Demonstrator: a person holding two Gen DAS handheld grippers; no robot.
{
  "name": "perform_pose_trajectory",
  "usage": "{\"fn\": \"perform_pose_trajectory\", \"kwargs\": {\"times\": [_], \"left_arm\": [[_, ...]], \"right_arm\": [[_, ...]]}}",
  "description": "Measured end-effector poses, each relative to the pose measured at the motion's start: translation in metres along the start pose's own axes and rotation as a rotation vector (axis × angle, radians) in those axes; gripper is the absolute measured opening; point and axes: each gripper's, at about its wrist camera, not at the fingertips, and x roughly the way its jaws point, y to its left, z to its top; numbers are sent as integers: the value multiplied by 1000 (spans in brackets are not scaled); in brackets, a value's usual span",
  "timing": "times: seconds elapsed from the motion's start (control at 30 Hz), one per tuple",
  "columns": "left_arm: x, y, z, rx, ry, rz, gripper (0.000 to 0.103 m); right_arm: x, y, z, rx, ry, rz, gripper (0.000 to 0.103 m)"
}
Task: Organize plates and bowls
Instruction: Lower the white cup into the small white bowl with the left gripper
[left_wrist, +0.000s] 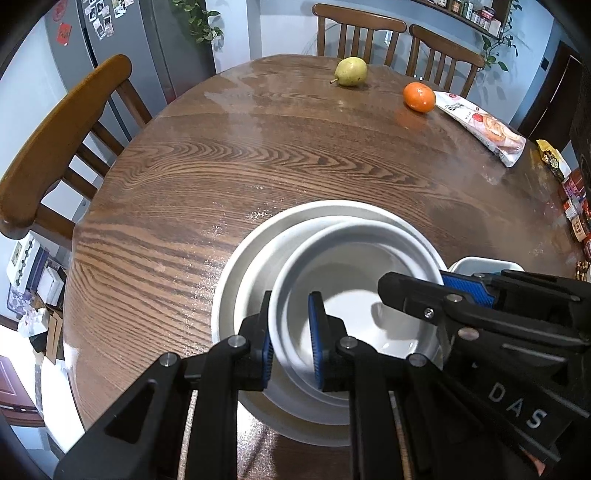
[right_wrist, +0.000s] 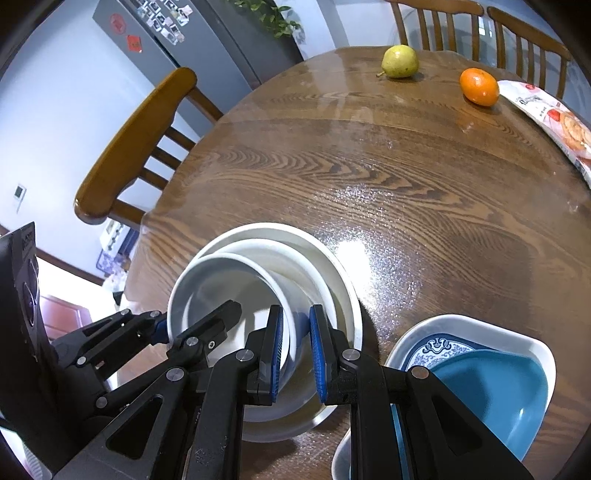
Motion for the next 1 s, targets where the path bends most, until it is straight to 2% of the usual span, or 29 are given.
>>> {"fn": "perform_pose_trajectory", "kwargs": {"times": [1.0], "left_arm": [[6, -4, 0, 22, 22, 2, 15]], "right_arm": [[2, 9, 2, -48, 25, -75, 18]]}}
